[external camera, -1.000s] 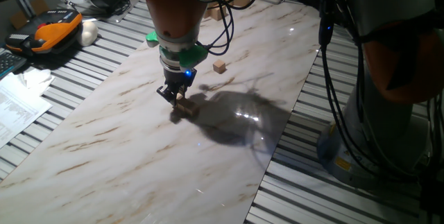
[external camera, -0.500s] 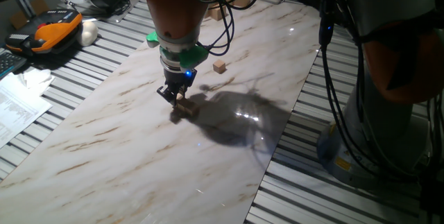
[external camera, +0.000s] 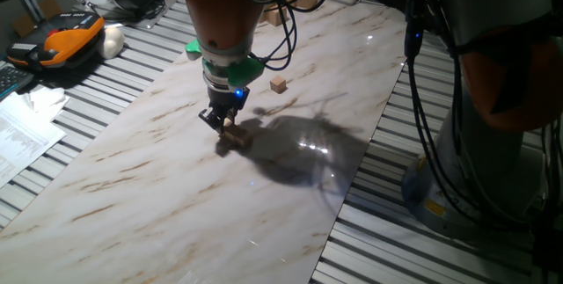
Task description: Stack the blocks into a pyramid shape
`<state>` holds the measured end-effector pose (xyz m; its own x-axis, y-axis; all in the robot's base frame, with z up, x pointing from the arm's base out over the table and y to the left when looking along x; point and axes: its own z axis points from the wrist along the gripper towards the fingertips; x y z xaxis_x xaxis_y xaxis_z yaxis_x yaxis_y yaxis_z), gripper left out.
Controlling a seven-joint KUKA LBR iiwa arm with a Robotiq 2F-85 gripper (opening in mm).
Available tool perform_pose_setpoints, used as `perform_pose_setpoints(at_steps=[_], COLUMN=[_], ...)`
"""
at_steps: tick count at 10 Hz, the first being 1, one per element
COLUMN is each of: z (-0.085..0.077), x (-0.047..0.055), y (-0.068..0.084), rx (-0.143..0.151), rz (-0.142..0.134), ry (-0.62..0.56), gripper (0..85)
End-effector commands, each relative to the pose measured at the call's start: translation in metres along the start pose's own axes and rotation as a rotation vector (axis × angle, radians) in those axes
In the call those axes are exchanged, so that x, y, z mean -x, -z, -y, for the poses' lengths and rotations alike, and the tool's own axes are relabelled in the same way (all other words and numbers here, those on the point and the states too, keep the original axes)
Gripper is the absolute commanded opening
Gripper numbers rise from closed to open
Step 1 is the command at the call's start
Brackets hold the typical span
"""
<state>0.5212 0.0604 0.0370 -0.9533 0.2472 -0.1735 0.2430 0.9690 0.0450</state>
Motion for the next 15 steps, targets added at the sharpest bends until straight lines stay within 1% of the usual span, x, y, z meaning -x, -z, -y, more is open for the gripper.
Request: perform_pose_setpoints(at_steps=[1, 3, 4, 7, 8, 9, 10, 11, 13, 15], z=[0.0, 0.0, 0.0, 0.0, -0.001, 0.0, 0.0, 0.001, 0.003, 0.008], x=[0.0, 0.0, 0.0, -0.001, -0.001, 0.0, 0.002, 0.003, 0.007, 0.011], y=[0.0, 0.0, 0.0, 0.0, 0.001, 0.004, 0.01, 0.017, 0.026, 0.038], rx=[-0.004, -0.006, -0.009, -0.026, -0.026, -0.026, -0.023, -0.024, -0.035, -0.036], rz=[0.001, 0.004, 0.003, -0.002, -0.005, -0.015, -0.028, -0.034, -0.038, -0.047], ry=[-0.002, -0.011, -0.014, -0.029, -0.032, -0.03, -0.026, -0.024, -0.032, -0.031], gripper=[34.0, 34.0, 51.0, 51.0, 51.0, 51.0, 51.0, 51.0, 51.0, 51.0])
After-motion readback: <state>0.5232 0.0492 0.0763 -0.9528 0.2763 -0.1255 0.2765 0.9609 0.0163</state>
